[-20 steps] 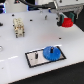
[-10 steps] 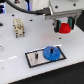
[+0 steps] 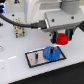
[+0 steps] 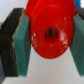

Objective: Insert the blue gear onto the right peg, followed by the red gear

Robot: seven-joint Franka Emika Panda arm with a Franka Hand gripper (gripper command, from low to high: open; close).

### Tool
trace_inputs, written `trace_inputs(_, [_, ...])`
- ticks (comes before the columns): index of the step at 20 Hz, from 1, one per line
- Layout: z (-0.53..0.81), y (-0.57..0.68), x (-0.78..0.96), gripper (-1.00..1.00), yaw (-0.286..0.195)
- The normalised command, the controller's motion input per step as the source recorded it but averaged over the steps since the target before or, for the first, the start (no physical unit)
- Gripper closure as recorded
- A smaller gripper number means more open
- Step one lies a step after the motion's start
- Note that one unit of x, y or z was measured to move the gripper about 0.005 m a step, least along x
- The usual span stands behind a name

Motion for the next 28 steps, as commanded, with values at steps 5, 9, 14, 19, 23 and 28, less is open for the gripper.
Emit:
trace_inputs(5, [-0.07,-0.15,0.14,1.00,0.000])
trace_inputs(9, [-0.12,-0.04,0.02,1.00,0.000])
trace_inputs(14, [-0.16,-0.08,0.01,1.00,0.000])
trace_inputs(19, [-0.16,-0.03,0.04,1.00,0.000])
trace_inputs(23, [0.35,-0.02,-0.03,1.00,0.000])
trace_inputs(28, [0.24,-0.06,0.01,1.00,0.000])
